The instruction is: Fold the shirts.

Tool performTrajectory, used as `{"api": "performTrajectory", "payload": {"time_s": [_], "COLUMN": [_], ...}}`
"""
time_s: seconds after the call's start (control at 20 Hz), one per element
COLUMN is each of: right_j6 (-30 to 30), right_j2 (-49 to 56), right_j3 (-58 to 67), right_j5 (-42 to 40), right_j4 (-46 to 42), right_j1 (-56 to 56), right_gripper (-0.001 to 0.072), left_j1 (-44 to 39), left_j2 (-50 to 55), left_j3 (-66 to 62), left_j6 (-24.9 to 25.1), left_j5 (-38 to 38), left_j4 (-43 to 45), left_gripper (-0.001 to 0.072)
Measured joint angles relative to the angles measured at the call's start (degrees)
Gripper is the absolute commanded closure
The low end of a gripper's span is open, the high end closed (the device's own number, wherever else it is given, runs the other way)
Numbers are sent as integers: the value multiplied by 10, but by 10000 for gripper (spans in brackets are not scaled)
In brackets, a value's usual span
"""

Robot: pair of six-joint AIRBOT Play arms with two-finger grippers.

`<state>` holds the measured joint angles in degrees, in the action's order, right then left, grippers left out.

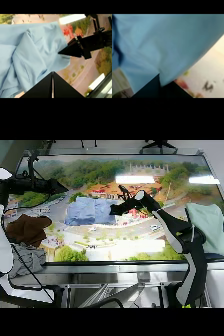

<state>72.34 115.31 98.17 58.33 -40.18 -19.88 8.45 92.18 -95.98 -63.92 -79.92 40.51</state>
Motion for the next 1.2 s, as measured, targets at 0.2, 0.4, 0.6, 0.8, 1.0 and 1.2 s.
{"api": "performTrajectory", "payload": {"time_s": [0.2,0.4,0.6,0.8,1.0,1.2], "right_j6": [22,119,209,262,299,303], "right_j2": [-77,-173,-240,-265,-272,-280], "right_j3": [62,137,168,176,167,124], "right_j5": [39,140,195,195,235,316], "right_j4": [-64,-207,-290,-318,-332,-359], "right_j1": [34,136,288,446,574,647], "right_gripper": [697,697,697,698,697,698], "left_j1": [0,0,0,0,0,0], "left_j2": [0,0,0,0,0,0], "left_j3": [0,0,0,0,0,0], "left_j6": [-3,-8,-16,-20,-20,-21], "left_j5": [-5,-18,-28,-33,-35,-36], "left_j4": [0,0,0,0,0,0], "left_gripper": [691,692,691,692,691,692]}}
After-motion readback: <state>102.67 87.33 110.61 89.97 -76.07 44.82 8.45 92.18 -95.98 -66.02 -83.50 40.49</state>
